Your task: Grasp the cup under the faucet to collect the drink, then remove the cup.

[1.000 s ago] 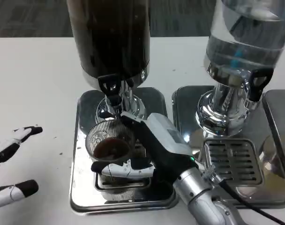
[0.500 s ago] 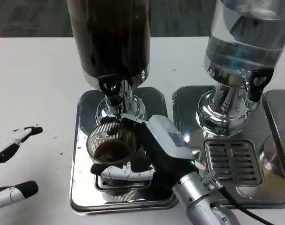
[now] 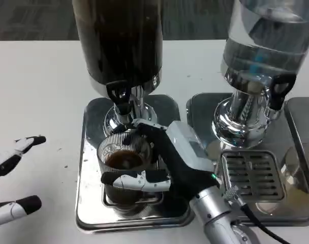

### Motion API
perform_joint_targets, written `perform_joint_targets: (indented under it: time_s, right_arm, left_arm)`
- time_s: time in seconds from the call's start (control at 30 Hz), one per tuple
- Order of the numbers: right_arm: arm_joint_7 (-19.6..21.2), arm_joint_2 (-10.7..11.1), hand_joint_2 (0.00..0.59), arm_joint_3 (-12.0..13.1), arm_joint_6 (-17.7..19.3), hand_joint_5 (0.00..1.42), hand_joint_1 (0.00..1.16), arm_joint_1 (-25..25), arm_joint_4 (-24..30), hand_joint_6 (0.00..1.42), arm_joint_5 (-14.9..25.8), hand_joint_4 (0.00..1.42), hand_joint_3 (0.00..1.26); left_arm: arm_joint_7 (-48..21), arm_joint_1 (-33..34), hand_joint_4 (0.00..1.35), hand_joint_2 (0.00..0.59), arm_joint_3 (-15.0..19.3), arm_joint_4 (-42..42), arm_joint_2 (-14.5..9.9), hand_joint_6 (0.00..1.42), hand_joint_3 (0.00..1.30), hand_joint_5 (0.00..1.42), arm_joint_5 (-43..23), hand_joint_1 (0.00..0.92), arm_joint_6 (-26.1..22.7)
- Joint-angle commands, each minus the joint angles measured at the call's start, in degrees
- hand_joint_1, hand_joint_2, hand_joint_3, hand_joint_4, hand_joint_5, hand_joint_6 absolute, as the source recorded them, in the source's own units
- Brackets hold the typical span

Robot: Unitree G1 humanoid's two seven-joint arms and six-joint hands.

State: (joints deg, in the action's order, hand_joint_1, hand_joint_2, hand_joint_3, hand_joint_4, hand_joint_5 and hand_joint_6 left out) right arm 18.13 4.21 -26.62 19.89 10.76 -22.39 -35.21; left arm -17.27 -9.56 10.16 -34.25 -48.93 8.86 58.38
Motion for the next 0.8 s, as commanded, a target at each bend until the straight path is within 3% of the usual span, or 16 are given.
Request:
perform_joint_targets:
  time_s: [0.03, 0.8]
  right_arm:
    - [0.11, 0.17, 0.195, 0.31, 0.03, 0.76, 0.65, -1.41, 0.19, 0.93, 0.44, 0.56, 0.47]
    - [4.46, 1.28, 0.218, 1.49, 0.99, 0.8, 0.69, -3.62, 4.05, 0.99, -2.49, 0.59, 0.52]
  left_arm:
    - [-0.75, 0.41, 0.0, 0.098, -0.56, -0.02, -0.23, 0.04, 0.05, 0.0, -0.64, 0.0, 0.2]
    - [-0.62, 2.49, 0.0, 0.099, -2.19, -0.94, 0.84, 0.04, 0.04, 0.0, -0.43, 0.0, 1.23]
